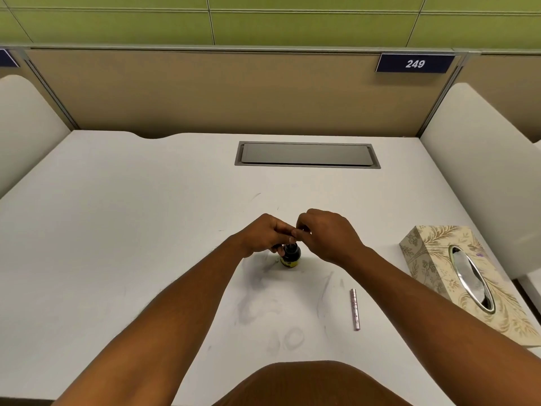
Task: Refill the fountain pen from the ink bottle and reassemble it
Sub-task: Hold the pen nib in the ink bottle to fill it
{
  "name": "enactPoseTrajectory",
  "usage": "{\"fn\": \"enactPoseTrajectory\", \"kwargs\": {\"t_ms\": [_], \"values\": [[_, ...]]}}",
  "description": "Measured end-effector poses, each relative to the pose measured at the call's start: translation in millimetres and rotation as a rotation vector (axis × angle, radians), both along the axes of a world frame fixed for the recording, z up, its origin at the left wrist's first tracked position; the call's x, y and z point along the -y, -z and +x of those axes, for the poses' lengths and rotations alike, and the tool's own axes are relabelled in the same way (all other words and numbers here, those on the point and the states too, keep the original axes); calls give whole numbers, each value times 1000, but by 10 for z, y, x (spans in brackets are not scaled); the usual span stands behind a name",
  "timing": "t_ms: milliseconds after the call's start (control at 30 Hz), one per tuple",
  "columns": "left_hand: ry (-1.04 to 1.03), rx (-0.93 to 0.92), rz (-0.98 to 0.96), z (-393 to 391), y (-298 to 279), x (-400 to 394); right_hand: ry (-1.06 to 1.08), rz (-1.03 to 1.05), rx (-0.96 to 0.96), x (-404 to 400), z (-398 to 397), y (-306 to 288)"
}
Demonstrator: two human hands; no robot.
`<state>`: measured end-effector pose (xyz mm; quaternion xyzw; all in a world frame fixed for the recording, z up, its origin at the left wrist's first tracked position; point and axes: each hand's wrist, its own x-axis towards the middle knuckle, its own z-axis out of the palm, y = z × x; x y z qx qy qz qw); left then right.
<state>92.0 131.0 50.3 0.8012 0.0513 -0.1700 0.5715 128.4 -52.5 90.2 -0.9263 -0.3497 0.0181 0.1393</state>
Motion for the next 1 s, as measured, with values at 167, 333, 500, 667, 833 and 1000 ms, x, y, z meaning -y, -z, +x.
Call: {"fn": "enactPoseTrajectory", "kwargs": {"t_ms": [167,333,500,667,833,1000], "values": [[10,3,5,4,5,-2,-65,-7,-29,-8,-10,-3],[-4,6,4,-3,-3,19,7,-34,8,-30,-8,30],[-3,1,-14,-5,2,34,44,-25,-23,6,-8,17],[4,3,-2,11,-10,20,-51,-15,-16,23,-20,-3],[-12,4,-6,2,-10,37,26,-27,13,-12,-17,29],[-13,10,1,2,-15,29,57,-23,37,-10,-32,42]]}}
